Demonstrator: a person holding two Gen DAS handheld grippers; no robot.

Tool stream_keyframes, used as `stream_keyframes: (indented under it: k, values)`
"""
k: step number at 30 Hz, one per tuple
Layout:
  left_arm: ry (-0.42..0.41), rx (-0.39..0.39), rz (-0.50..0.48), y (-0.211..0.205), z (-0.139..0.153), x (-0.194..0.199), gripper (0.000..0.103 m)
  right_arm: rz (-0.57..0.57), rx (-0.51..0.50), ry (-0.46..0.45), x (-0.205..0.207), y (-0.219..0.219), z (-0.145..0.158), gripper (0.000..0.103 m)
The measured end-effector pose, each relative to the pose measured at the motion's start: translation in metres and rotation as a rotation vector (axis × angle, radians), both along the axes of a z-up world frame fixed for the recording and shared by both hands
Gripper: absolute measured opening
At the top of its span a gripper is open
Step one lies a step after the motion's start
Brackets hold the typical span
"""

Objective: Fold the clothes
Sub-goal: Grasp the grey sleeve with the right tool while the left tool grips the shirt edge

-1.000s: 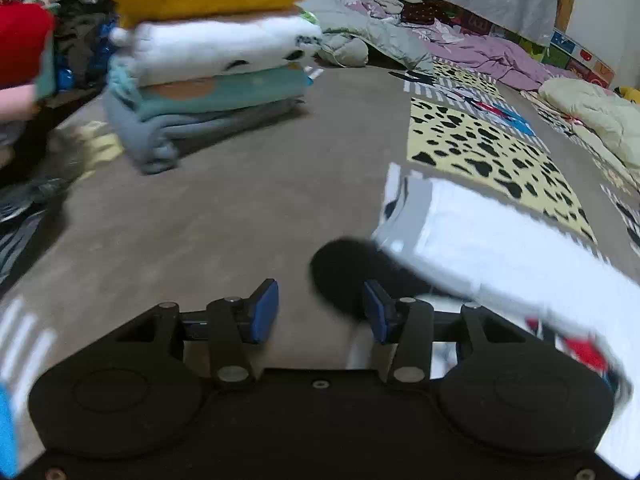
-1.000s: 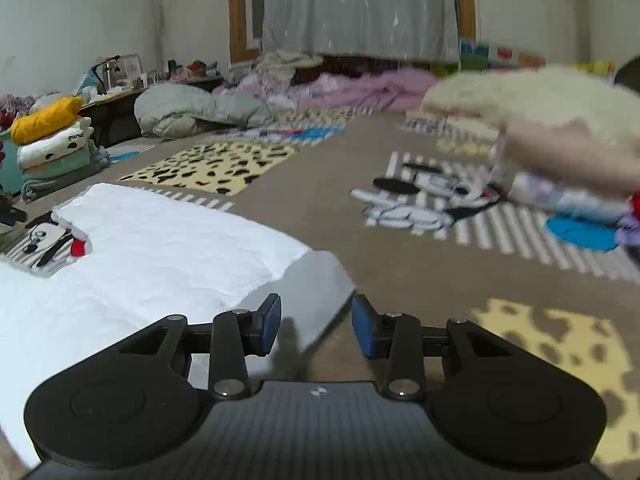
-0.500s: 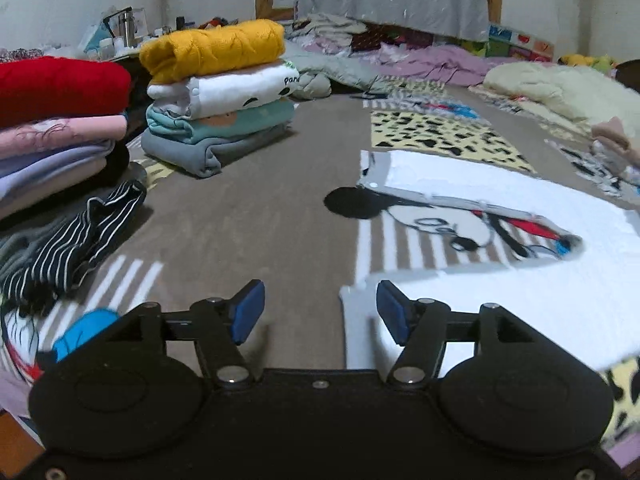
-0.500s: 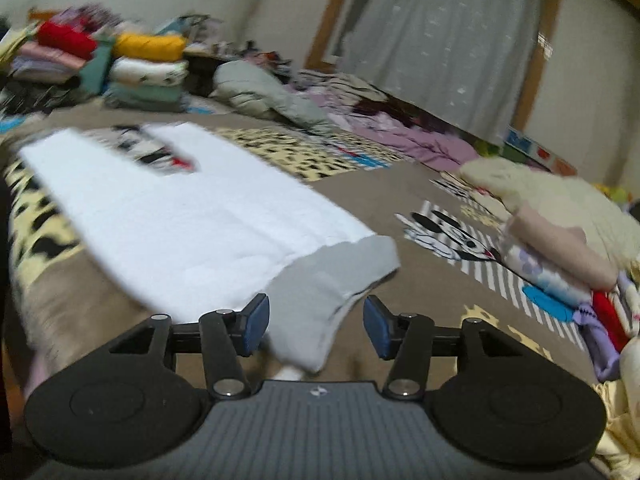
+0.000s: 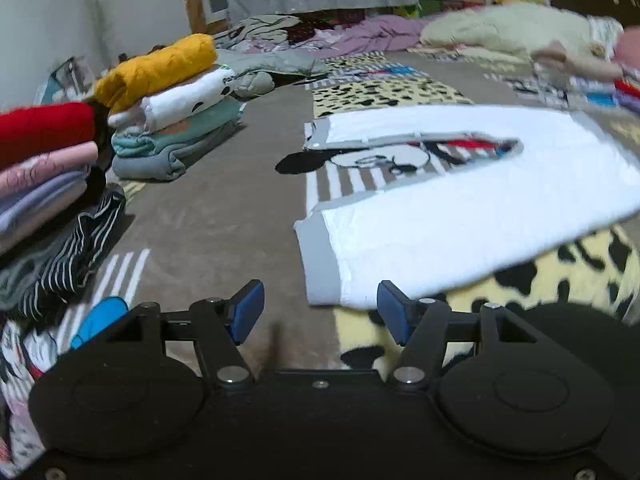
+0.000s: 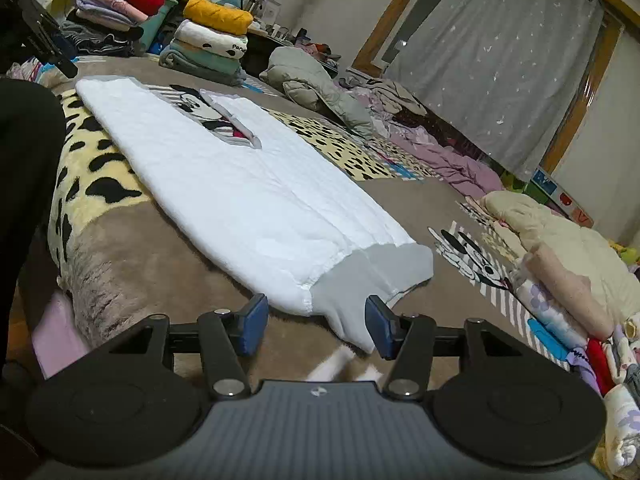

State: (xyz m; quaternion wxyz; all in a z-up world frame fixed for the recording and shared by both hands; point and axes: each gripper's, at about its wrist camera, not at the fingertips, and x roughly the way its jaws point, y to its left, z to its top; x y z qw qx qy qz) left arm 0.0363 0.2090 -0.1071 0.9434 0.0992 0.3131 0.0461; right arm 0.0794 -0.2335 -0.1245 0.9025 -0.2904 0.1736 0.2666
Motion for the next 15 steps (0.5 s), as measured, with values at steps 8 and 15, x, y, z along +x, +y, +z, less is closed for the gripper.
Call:
stream_keyframes:
  k: [8, 15]
  values:
    - [0.016, 0.192, -0.114, -0.022, -0.018, -0.003, 0.062, -0.022, -0.089, -0.019, 0.001, 0.006, -0.013, 0.055]
    - [0.030, 0.339, -0.188, -0.034, -0.036, 0.002, 0.062, -0.016, -0.148, -0.034, 0.006, 0.014, -0.024, 0.053]
